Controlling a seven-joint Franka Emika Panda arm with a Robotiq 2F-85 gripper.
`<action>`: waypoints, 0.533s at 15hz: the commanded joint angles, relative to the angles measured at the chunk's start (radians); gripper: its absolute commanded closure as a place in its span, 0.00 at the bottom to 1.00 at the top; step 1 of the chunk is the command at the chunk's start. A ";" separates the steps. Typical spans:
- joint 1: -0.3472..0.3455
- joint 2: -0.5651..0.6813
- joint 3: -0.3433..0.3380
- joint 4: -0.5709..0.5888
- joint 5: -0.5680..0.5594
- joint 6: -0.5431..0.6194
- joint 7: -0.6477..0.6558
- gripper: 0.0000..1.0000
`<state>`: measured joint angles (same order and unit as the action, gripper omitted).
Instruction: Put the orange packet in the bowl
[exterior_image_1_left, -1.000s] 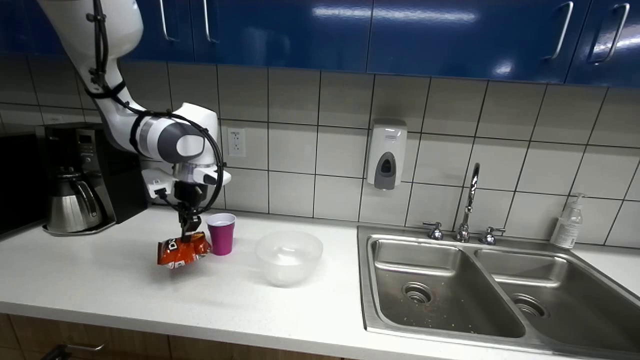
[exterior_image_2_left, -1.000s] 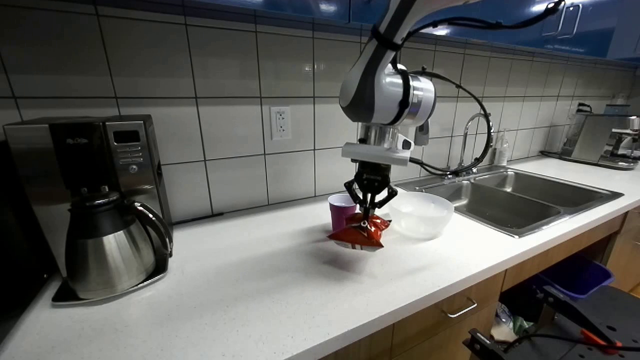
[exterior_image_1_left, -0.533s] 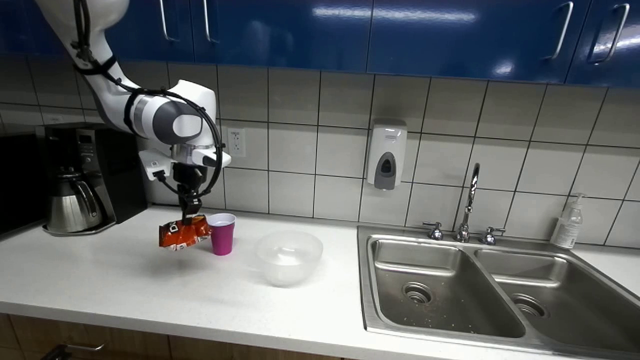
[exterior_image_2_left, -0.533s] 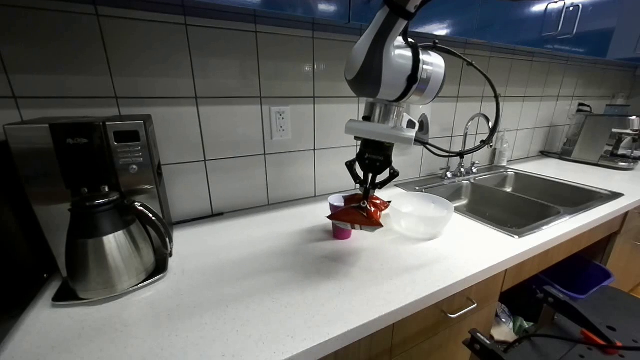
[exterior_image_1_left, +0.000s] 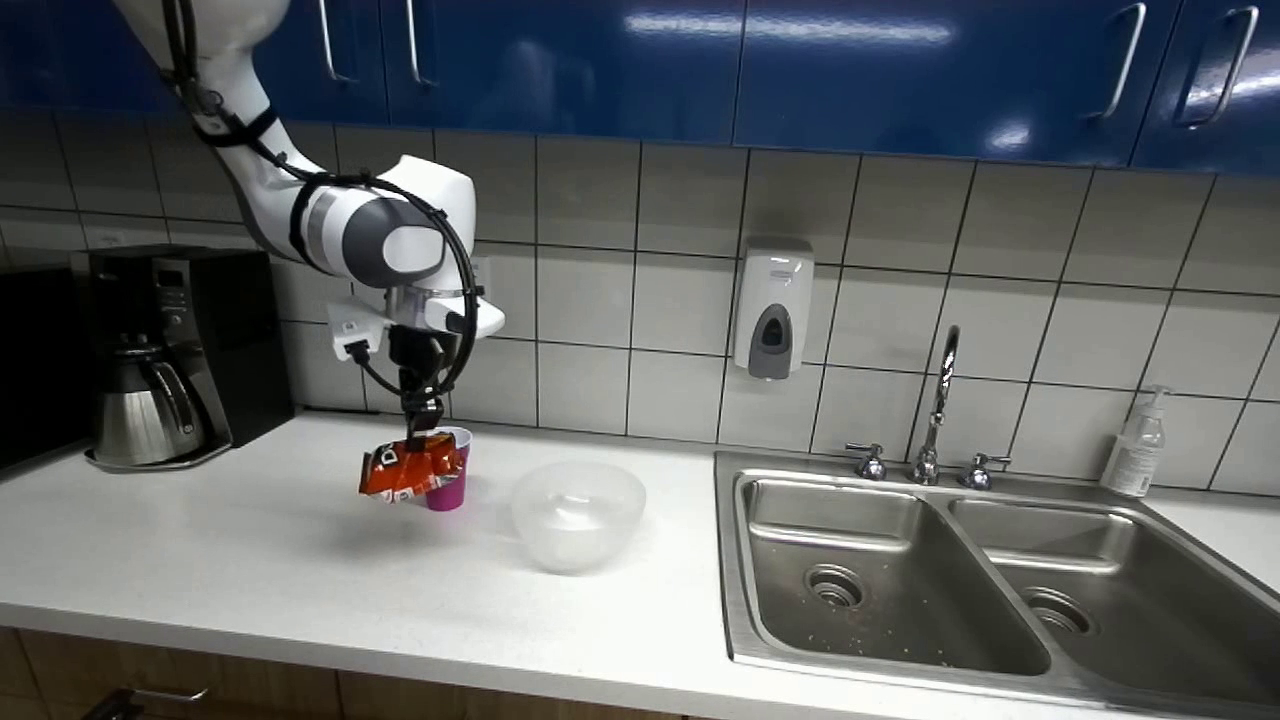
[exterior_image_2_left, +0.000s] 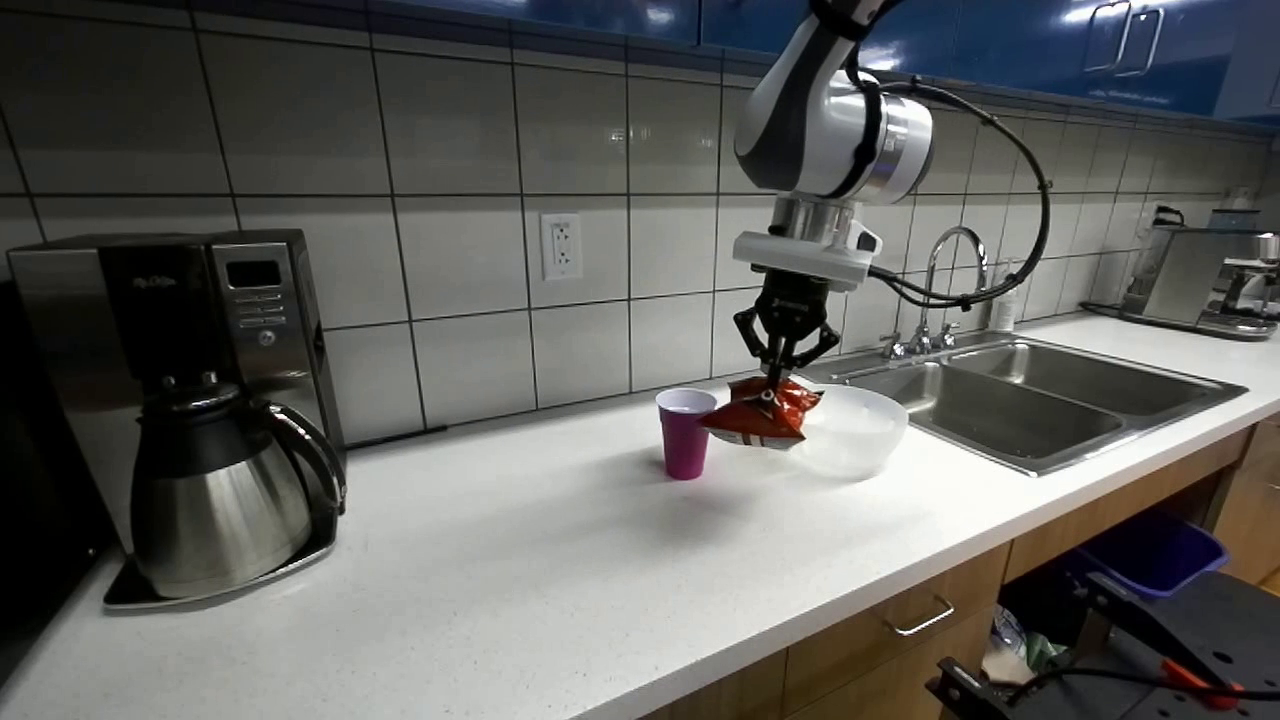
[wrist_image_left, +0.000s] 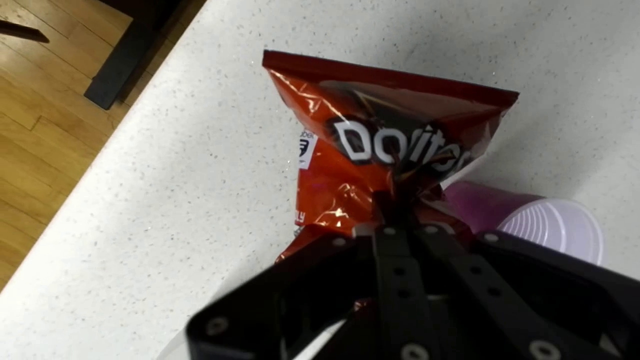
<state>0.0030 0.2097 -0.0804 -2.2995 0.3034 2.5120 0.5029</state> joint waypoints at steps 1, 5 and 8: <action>-0.038 -0.036 -0.018 -0.011 0.007 -0.031 -0.020 1.00; -0.069 -0.031 -0.051 -0.003 -0.001 -0.032 -0.012 1.00; -0.089 -0.008 -0.079 0.017 -0.011 -0.032 -0.003 1.00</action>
<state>-0.0583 0.2075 -0.1432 -2.2991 0.3033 2.5119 0.5028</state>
